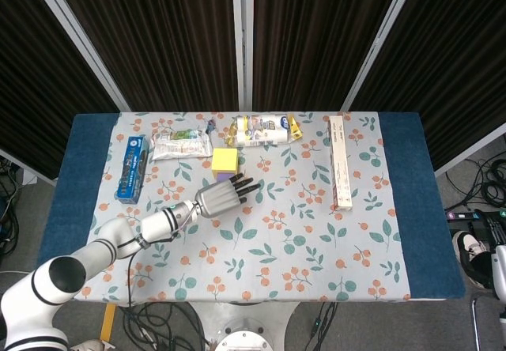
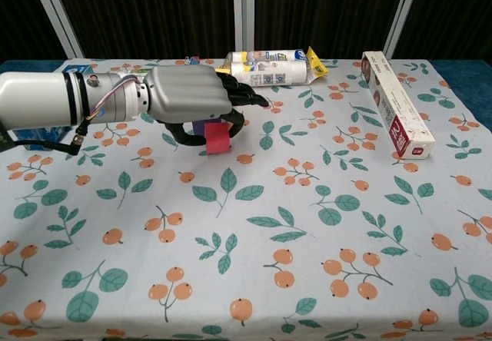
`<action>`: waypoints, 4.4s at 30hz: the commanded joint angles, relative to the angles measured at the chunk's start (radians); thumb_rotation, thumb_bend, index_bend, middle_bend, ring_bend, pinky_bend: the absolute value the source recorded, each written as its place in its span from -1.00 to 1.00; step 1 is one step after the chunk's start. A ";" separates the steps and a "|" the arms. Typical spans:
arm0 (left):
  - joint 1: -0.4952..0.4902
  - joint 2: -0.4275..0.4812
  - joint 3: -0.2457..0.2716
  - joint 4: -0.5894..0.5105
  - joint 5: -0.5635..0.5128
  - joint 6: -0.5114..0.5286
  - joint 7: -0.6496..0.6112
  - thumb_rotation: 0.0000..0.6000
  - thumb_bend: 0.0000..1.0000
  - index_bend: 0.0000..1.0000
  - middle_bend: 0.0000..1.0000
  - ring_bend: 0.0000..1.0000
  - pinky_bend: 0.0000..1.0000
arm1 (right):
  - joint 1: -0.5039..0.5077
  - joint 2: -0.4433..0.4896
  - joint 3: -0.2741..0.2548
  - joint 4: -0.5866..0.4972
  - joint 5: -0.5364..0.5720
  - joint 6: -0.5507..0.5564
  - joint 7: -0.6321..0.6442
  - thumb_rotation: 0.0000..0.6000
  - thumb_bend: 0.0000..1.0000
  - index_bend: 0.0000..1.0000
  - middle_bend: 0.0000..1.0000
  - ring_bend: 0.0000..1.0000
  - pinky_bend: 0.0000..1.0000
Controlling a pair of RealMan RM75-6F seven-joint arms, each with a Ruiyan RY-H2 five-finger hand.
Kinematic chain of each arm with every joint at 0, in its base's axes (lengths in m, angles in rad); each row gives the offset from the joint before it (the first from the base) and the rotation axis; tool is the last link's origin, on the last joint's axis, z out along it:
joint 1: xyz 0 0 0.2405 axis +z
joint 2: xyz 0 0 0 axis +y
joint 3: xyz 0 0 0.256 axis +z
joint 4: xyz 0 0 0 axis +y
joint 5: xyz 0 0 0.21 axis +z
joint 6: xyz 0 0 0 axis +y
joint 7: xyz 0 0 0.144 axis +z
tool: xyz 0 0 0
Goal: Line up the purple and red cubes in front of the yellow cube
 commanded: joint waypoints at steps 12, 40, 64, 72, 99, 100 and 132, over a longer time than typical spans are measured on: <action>0.018 0.037 -0.007 -0.045 -0.038 0.026 0.022 1.00 -0.27 -0.21 -0.84 -0.84 -0.67 | -0.004 -0.002 0.001 0.010 -0.006 0.005 0.013 1.00 -0.41 -0.82 -0.71 -0.73 -0.52; 0.048 -0.103 -0.214 -0.198 -0.280 0.006 0.203 1.00 -0.76 -0.44 -0.87 -0.84 -0.68 | 0.006 -0.006 0.003 0.012 -0.011 -0.008 0.013 1.00 -0.41 -0.82 -0.72 -0.73 -0.52; 0.037 -0.163 -0.184 -0.026 -0.285 -0.045 0.227 1.00 -0.76 -0.44 -0.88 -0.84 -0.72 | 0.006 -0.006 0.006 0.022 -0.002 -0.013 0.022 1.00 -0.41 -0.83 -0.73 -0.73 -0.52; 0.049 -0.156 -0.162 -0.001 -0.268 -0.031 0.224 1.00 -0.76 -0.44 -0.88 -0.84 -0.72 | 0.000 -0.003 0.005 0.016 -0.004 -0.004 0.018 1.00 -0.41 -0.83 -0.73 -0.73 -0.52; 0.079 -0.140 -0.147 0.033 -0.257 -0.011 0.179 1.00 -0.76 -0.44 -0.88 -0.84 -0.72 | -0.004 0.003 0.004 -0.004 -0.006 0.003 -0.002 1.00 -0.41 -0.83 -0.73 -0.73 -0.52; 0.079 -0.139 -0.147 0.032 -0.258 -0.012 0.178 1.00 -0.76 -0.44 -0.88 -0.84 -0.72 | -0.004 0.003 0.004 -0.004 -0.006 0.003 -0.002 1.00 -0.41 -0.83 -0.73 -0.73 -0.52; 0.690 0.443 -0.228 -0.761 -0.663 0.469 0.163 1.00 -0.76 -0.49 -0.82 -0.84 -0.71 | 0.071 -0.004 0.016 0.027 -0.025 -0.081 -0.010 1.00 -0.41 -0.90 -0.82 -0.97 -0.86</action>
